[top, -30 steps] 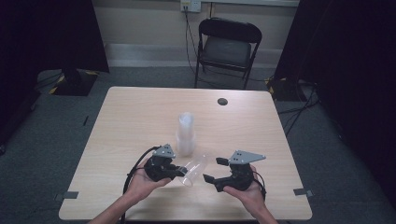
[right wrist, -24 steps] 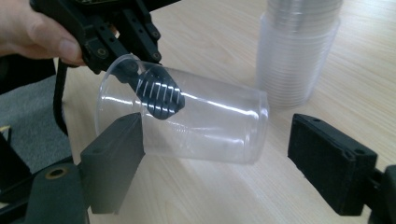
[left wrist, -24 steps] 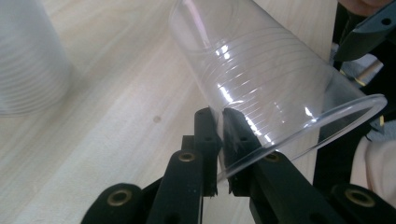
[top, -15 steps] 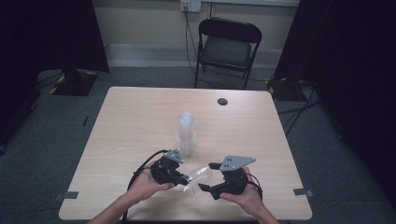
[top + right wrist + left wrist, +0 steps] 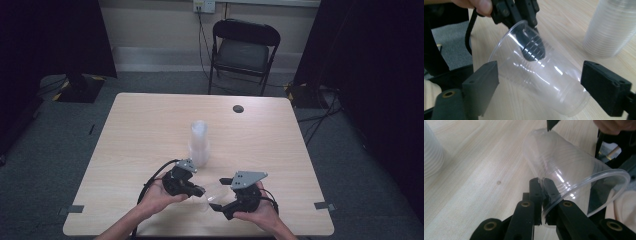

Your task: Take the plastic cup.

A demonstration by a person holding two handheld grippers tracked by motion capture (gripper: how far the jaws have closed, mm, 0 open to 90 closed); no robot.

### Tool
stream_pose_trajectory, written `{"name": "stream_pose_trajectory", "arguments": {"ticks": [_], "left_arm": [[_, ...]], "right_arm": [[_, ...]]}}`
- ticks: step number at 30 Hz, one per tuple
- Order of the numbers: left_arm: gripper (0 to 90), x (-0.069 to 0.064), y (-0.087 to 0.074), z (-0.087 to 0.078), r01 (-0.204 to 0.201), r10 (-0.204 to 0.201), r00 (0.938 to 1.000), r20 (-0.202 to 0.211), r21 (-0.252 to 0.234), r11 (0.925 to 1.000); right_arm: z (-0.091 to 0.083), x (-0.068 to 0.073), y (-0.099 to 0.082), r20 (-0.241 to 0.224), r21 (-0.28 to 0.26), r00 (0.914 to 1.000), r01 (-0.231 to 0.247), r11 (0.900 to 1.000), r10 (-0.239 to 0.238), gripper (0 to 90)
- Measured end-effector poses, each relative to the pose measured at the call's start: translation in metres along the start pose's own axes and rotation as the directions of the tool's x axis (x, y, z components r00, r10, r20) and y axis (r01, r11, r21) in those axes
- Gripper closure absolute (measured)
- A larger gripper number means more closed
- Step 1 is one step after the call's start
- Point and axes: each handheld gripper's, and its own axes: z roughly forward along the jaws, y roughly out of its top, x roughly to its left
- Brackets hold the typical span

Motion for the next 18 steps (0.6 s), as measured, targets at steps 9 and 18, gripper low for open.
{"name": "stream_pose_trajectory", "arguments": {"ticks": [9,18], "left_arm": [[87.4,0.005,0.000,-0.003,0.056,-0.055,0.9984,0.010,-0.018,0.9983],[87.3,0.003,0.005,-0.001,0.066,-0.065,0.9973,0.032,-0.017,0.9977]], "right_arm": [[0.009,0.004,-0.001,0.021,0.021,0.9985,0.051,0.9985,-0.052,9.5],[0.018,0.009,-0.001,0.056,0.074,0.9914,0.114,0.9907,-0.118,9.6]]}}
